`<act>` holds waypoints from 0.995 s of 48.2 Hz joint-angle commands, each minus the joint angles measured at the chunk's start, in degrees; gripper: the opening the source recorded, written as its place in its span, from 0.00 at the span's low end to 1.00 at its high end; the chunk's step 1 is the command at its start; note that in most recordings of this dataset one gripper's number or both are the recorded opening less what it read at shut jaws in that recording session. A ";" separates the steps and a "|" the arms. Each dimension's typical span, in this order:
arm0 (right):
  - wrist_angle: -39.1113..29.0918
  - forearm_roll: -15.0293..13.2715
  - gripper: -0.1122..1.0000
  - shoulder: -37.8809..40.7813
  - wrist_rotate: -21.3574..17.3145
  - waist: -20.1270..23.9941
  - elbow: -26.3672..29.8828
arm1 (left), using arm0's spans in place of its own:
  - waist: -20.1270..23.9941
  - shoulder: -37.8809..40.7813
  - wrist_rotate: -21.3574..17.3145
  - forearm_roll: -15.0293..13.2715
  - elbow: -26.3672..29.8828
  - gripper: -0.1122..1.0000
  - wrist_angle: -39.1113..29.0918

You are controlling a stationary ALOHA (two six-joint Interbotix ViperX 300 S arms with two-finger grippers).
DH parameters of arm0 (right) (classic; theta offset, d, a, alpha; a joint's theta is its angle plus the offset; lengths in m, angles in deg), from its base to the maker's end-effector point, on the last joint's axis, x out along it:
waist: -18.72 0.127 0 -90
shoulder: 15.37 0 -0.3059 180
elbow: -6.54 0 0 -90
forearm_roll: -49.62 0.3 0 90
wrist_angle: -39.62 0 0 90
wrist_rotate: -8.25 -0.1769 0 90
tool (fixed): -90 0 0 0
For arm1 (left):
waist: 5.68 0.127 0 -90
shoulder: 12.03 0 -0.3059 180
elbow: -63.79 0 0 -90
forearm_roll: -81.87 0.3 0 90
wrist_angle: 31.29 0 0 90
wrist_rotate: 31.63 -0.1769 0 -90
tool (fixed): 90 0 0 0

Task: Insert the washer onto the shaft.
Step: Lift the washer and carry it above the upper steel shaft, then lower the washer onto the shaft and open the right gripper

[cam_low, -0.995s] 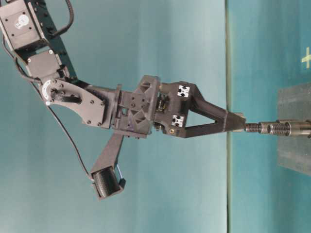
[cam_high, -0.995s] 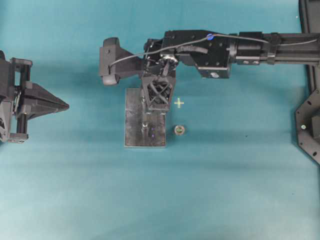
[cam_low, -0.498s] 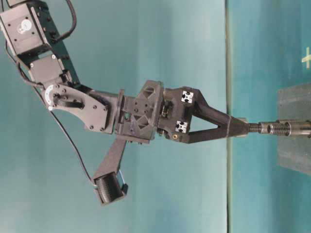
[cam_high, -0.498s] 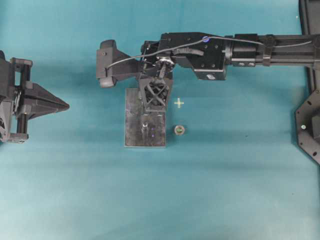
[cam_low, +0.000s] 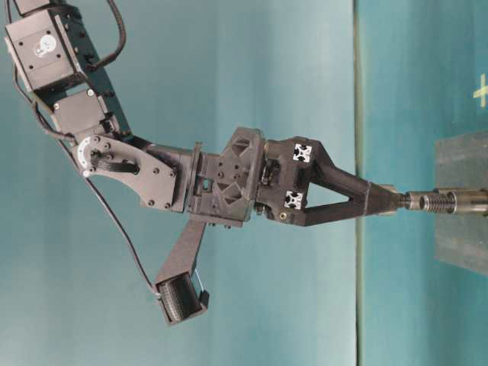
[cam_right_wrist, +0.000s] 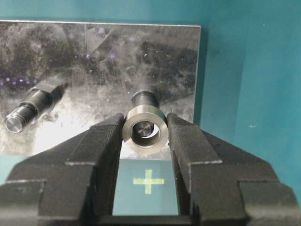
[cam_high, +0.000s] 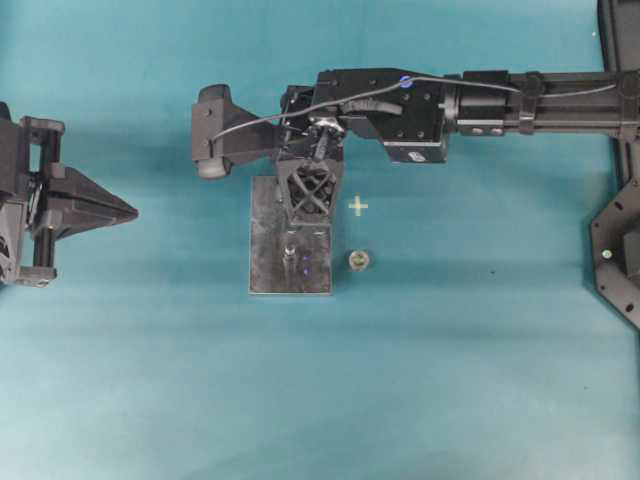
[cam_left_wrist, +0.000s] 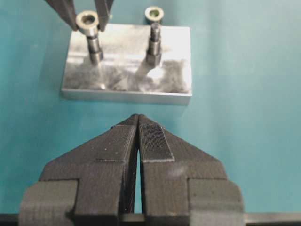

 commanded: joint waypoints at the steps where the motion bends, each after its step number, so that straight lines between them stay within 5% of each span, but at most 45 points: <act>1: -0.18 0.18 0.41 -0.97 0.00 0.09 1.49 | 0.00 0.00 0.09 0.26 0.79 0.10 0.53; 12: -0.88 0.70 0.43 -0.97 -0.26 -0.18 1.76 | 0.00 0.00 0.00 0.26 0.79 0.10 0.53; 22: -0.88 0.70 0.90 -2.11 -1.05 0.00 2.11 | 0.00 0.00 0.09 0.09 0.88 0.10 0.53; 36: -4.83 0.53 0.89 -6.86 -1.05 -1.41 0.62 | 0.00 0.00 0.00 0.26 0.79 0.10 0.53; 48: -4.48 0.88 0.88 -11.34 -1.58 0.26 -7.65 | 0.00 0.00 0.00 0.26 0.70 0.10 0.53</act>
